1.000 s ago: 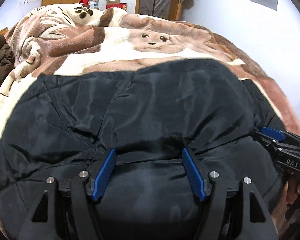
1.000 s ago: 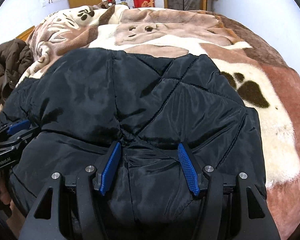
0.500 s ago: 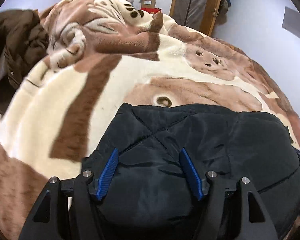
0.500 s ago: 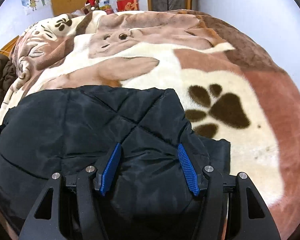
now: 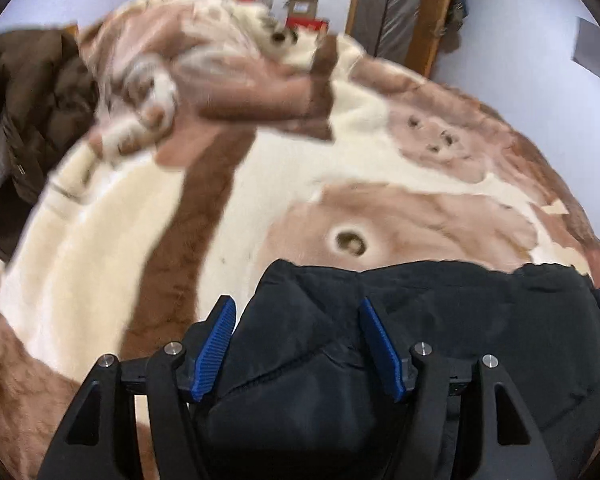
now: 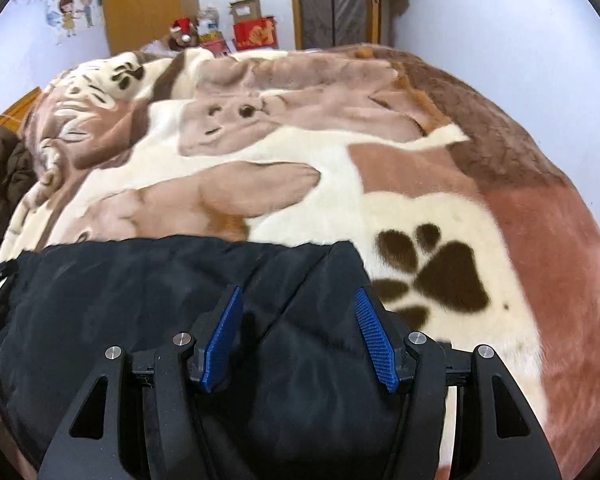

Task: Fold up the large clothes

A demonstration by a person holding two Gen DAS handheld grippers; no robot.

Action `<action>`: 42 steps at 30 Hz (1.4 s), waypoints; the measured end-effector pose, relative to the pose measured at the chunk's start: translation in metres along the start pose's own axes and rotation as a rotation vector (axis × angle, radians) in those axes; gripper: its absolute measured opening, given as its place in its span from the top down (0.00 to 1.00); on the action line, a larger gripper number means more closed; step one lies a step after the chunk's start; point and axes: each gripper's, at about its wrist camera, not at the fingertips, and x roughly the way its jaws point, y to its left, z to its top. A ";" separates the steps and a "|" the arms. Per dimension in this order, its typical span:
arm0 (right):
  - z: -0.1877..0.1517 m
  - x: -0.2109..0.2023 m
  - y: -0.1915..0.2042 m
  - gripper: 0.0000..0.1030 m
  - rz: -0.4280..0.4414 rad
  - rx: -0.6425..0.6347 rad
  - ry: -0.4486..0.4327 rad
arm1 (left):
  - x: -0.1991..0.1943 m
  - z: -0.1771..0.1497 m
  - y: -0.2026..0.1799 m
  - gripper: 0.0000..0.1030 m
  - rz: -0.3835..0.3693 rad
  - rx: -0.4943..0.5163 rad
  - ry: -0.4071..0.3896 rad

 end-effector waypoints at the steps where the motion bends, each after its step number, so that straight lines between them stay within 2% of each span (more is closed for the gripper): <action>1: -0.003 0.019 -0.004 0.43 -0.009 0.006 0.053 | 0.009 -0.003 0.002 0.35 -0.007 -0.011 0.020; 3: -0.010 0.033 -0.013 0.43 0.027 0.057 0.080 | 0.020 -0.011 0.004 0.34 -0.021 -0.034 0.030; 5: -0.015 0.039 -0.019 0.42 0.040 0.087 0.066 | 0.025 -0.018 0.004 0.34 -0.027 -0.048 0.018; 12: -0.016 0.046 -0.013 0.41 0.008 0.074 0.088 | 0.031 -0.015 0.001 0.33 -0.004 -0.051 0.053; 14: -0.010 0.030 -0.013 0.41 -0.010 0.074 0.082 | 0.013 -0.009 0.000 0.35 0.006 -0.047 0.033; 18: -0.006 -0.027 -0.005 0.41 0.023 0.056 -0.032 | -0.039 -0.005 -0.007 0.36 -0.004 -0.028 -0.059; 23: -0.005 -0.060 0.035 0.41 0.106 -0.023 -0.103 | -0.071 -0.001 -0.063 0.36 -0.094 0.080 -0.112; 26: -0.007 -0.054 0.059 0.41 0.150 -0.072 -0.086 | -0.061 -0.004 -0.101 0.36 -0.170 0.126 -0.077; 29: -0.011 -0.034 0.075 0.41 0.172 -0.108 -0.027 | -0.033 -0.012 -0.134 0.36 -0.194 0.161 -0.001; 31: -0.015 -0.010 0.079 0.41 0.157 -0.126 0.041 | -0.013 -0.020 -0.145 0.35 -0.173 0.178 0.043; 33: -0.018 0.000 0.074 0.41 0.149 -0.115 0.050 | -0.008 -0.025 -0.152 0.35 -0.146 0.197 0.036; 36: -0.020 0.006 0.066 0.41 0.170 -0.071 0.058 | -0.008 -0.024 -0.149 0.35 -0.158 0.185 0.044; 42: -0.020 -0.017 0.059 0.41 0.168 -0.058 0.029 | -0.023 -0.025 -0.148 0.35 -0.133 0.194 0.033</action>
